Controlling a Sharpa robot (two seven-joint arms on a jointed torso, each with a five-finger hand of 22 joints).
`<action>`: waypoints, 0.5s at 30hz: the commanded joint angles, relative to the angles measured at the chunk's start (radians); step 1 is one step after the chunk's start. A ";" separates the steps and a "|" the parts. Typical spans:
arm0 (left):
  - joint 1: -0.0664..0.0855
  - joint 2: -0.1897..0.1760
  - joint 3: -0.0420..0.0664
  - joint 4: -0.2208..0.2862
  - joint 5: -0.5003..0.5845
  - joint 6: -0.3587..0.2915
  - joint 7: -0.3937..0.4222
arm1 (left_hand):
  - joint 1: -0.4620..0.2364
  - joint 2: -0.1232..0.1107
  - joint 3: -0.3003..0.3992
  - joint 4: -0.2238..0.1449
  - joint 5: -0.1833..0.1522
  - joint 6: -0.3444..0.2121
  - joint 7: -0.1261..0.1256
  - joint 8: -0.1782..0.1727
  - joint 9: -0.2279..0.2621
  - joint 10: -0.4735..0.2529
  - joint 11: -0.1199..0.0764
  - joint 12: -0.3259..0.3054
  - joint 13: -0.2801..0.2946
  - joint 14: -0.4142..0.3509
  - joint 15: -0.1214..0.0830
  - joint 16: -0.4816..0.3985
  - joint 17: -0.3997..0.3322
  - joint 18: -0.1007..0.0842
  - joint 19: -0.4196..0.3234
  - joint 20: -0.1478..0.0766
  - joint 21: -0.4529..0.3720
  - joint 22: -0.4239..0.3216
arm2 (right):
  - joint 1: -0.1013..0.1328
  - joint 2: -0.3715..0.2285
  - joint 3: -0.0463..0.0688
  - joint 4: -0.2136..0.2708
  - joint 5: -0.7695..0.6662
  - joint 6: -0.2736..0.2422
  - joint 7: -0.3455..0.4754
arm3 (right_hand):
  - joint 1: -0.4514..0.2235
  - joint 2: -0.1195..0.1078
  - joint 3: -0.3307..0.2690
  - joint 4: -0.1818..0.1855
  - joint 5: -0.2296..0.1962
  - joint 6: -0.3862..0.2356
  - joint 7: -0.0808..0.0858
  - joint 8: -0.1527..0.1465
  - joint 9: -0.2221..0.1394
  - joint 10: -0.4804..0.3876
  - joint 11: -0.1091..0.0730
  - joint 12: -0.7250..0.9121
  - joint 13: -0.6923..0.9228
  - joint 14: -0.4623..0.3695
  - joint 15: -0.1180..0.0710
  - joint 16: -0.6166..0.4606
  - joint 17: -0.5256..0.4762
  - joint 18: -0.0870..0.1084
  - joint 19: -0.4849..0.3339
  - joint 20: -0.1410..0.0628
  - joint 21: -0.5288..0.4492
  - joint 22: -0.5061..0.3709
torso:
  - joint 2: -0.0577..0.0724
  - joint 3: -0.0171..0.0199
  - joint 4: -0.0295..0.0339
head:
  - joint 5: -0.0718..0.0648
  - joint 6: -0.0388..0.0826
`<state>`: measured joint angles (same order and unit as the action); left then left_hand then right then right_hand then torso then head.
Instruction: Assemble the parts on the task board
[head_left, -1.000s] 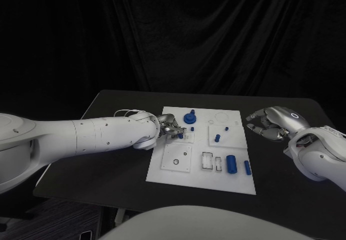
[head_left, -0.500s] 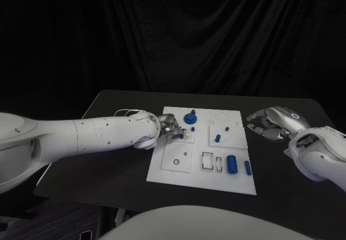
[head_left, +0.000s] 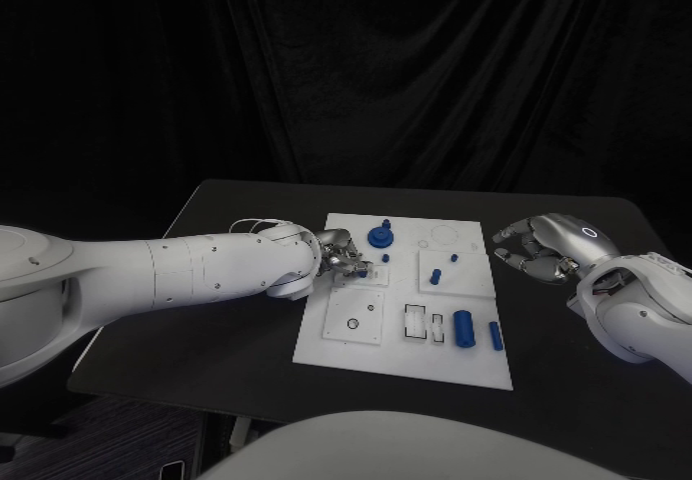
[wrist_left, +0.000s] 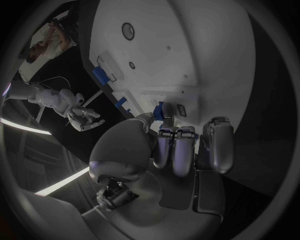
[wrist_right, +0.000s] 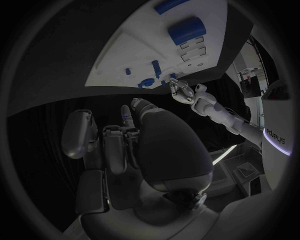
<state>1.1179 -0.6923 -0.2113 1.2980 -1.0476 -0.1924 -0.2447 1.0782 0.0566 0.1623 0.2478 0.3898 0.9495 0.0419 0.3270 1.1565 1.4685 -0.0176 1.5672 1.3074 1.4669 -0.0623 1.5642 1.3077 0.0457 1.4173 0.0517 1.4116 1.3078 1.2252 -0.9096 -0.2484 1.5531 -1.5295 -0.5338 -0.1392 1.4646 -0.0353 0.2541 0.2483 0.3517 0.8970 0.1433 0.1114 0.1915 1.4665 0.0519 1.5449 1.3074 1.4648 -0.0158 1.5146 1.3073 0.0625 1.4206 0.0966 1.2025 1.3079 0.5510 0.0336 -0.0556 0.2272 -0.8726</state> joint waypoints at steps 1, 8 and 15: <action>-0.002 0.000 0.001 0.005 0.007 0.013 0.022 | 0.013 0.000 0.003 -0.008 0.010 -0.004 -0.002 0.006 0.002 0.102 -0.006 0.004 0.263 0.104 -0.007 0.007 0.263 0.011 -0.002 -0.007 -0.004 0.113 | -0.003 -0.002 0.001 0.001 -0.004 0.004 -0.018 | 0.006 -0.004 0.005 0.002 0.005 0.007 0.000 -0.005 -0.001 0.043 0.009 -0.005 0.185 0.076 0.005 -0.004 0.188 0.019 -0.005 -0.001 -0.005 0.152 | 0.000 0.0000 0.0001 | 0.000 0.000; -0.002 -0.005 0.001 0.011 0.007 0.000 0.034 | 0.054 -0.003 0.037 -0.034 0.023 -0.008 -0.004 0.003 0.002 0.102 -0.009 0.004 0.263 0.104 -0.010 0.007 0.263 0.011 -0.002 -0.009 -0.006 0.114 | -0.003 -0.003 0.001 0.002 -0.004 0.005 -0.019 | 0.006 -0.004 0.005 0.002 0.005 0.007 0.000 -0.005 -0.001 0.043 0.009 -0.005 0.185 0.076 0.005 -0.004 0.188 0.019 -0.005 -0.001 -0.005 0.152 | -0.001 -0.0001 -0.0007 | 0.000 0.000; -0.003 -0.016 0.001 0.029 0.007 -0.054 0.079 | 0.068 -0.005 0.054 -0.042 0.029 -0.009 -0.004 0.002 0.001 0.102 -0.009 0.004 0.263 0.104 -0.010 0.007 0.263 0.010 0.000 -0.010 -0.005 0.117 | -0.003 -0.003 0.001 0.002 -0.004 0.004 -0.019 | 0.006 -0.004 0.005 0.002 0.005 0.007 0.000 -0.005 -0.001 0.043 0.009 -0.005 0.185 0.076 0.005 -0.004 0.188 0.019 -0.005 -0.001 -0.005 0.152 | 0.000 0.0003 -0.0001 | -0.001 0.000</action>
<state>1.1173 -0.7076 -0.2113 1.3199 -1.0476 -0.2054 -0.2187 1.1357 0.0542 0.2111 0.2047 0.4148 0.9431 0.0392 0.3267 1.1575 1.4652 -0.0209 1.5672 1.3073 1.4631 -0.0661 1.5642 1.3076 0.0456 1.4137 0.0481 1.4074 1.3077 1.2250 -0.9112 -0.2484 1.5538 -1.5295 -0.5321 -0.1406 1.4646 -0.0353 0.2541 0.2483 0.3517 0.8970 0.1432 0.1114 0.1916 1.4665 0.0519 1.5449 1.3074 1.4648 -0.0158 1.5147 1.3073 0.0624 1.4206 0.0966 1.2025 1.3077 0.5508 0.0335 -0.0558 0.2277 -0.8727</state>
